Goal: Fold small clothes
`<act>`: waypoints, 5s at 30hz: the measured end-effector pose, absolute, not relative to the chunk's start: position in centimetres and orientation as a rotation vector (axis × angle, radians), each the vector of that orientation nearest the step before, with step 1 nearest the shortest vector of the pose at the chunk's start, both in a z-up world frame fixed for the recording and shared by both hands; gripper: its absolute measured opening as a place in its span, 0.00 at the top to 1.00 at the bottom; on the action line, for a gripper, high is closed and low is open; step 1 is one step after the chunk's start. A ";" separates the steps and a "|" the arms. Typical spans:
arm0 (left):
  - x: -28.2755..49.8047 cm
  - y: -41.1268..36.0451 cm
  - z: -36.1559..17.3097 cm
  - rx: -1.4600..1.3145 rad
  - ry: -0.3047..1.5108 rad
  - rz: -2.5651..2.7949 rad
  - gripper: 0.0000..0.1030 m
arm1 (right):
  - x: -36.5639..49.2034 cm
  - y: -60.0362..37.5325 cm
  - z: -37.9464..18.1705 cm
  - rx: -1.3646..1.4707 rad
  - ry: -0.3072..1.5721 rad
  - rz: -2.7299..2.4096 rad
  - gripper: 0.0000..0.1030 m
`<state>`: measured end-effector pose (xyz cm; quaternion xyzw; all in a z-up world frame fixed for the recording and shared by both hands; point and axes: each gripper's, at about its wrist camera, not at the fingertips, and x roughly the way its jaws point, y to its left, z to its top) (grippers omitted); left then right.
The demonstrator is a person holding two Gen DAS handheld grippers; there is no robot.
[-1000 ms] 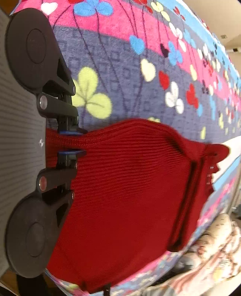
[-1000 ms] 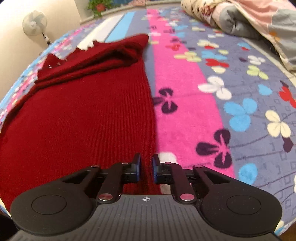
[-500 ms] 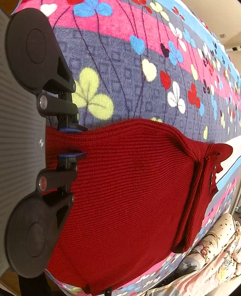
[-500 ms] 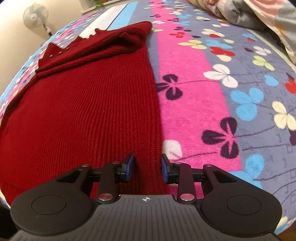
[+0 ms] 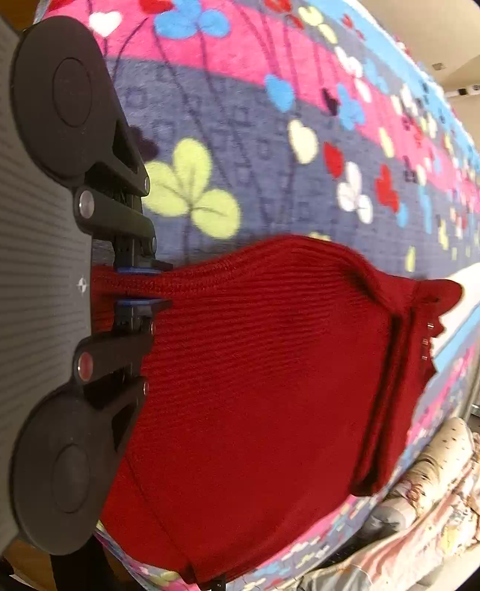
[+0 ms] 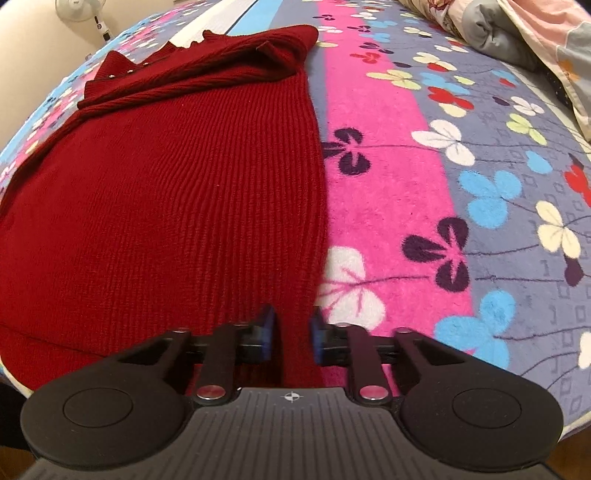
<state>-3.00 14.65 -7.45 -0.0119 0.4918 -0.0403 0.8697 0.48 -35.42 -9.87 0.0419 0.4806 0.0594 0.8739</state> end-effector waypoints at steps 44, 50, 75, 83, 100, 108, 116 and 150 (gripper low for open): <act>11.3 22.0 -3.3 -0.340 0.807 -0.078 0.86 | 12.0 -41.3 -6.3 0.379 0.826 -0.008 0.95; 10.2 22.8 -2.6 -0.302 0.775 -0.023 0.71 | 11.2 -42.4 -6.0 0.372 0.804 0.023 0.93; 11.9 19.9 -3.5 -0.246 0.822 -0.106 0.32 | 12.0 -41.1 -7.1 0.198 0.844 0.123 0.49; 14.4 18.6 -4.2 -0.242 0.851 -0.076 0.32 | 14.4 -40.4 -7.3 0.256 0.835 0.073 0.48; 17.0 18.5 -6.4 -0.259 0.915 -0.058 0.32 | 16.6 -41.0 -8.3 0.433 0.833 0.025 0.48; 17.7 18.2 -6.6 -0.239 0.921 -0.085 0.87 | 16.5 -41.3 -8.5 0.479 0.845 0.093 0.86; 15.6 19.2 -1.5 -0.272 0.626 -0.067 0.89 | 13.4 -42.7 -3.1 0.526 0.507 0.061 0.93; 13.4 18.3 -3.0 -0.122 0.711 0.046 0.50 | 11.4 -37.1 -6.5 0.305 0.792 0.052 0.37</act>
